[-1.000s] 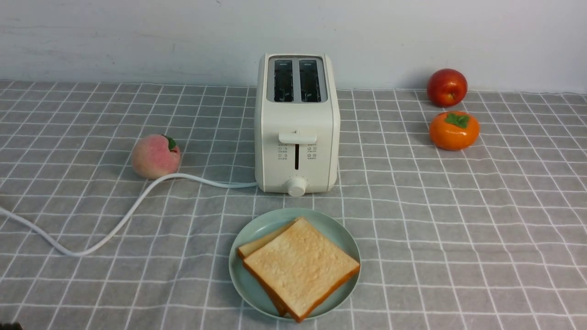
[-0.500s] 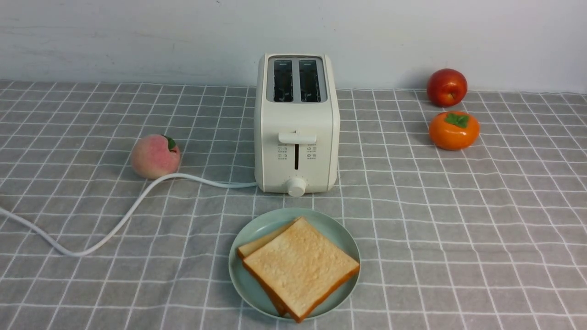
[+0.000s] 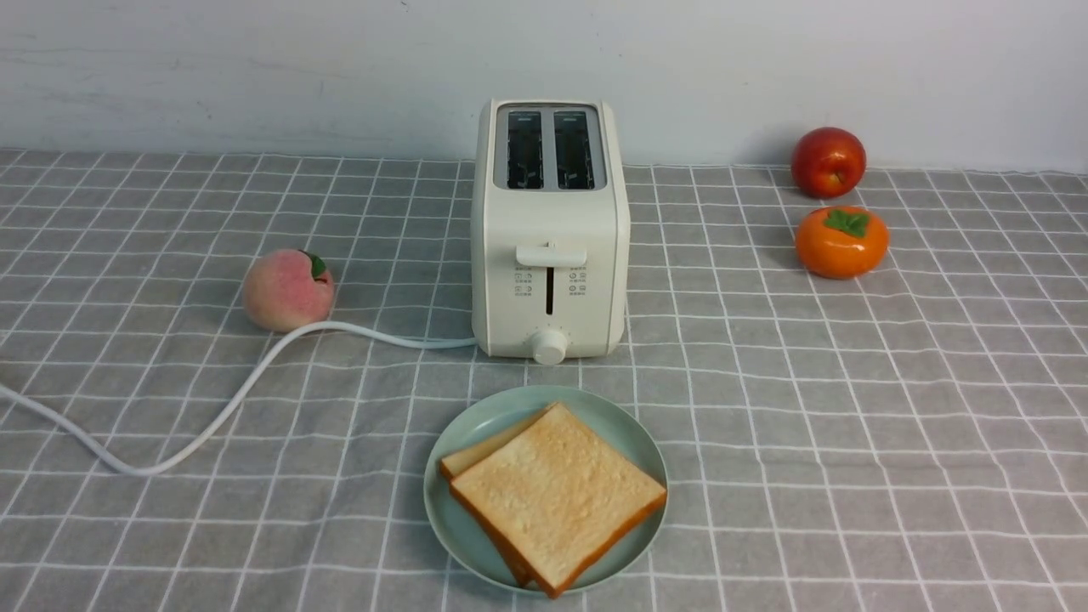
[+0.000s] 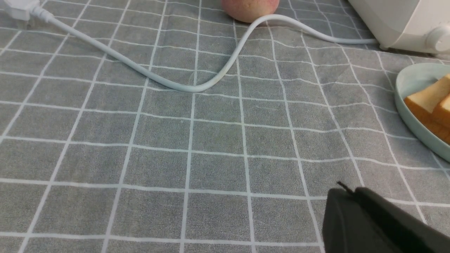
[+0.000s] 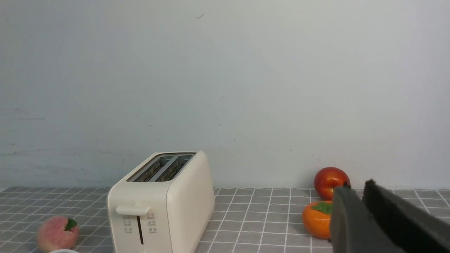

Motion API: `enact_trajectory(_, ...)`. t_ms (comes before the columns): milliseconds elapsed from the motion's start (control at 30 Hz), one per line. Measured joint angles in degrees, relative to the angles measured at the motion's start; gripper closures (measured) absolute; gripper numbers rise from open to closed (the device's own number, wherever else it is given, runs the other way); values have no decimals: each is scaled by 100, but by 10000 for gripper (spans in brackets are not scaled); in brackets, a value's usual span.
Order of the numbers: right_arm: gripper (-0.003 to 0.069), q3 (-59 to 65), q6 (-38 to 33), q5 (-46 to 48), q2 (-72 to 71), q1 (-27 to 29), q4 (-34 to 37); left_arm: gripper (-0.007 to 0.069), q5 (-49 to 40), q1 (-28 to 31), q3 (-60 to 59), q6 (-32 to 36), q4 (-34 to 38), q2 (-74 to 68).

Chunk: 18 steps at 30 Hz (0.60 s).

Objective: Take toasted bread from bread machine on grey coffee table place on plate.

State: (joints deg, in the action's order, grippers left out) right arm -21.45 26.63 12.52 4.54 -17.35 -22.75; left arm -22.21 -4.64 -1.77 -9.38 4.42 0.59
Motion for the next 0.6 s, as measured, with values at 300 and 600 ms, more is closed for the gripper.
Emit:
enact_trajectory(300,578,5,0,-22,0,0,122,606,0,0,0,0,0,0)
enact_trajectory(600,566,96,-1494,-123,135,-5,1612,596,-10,0,0,0,-14,0)
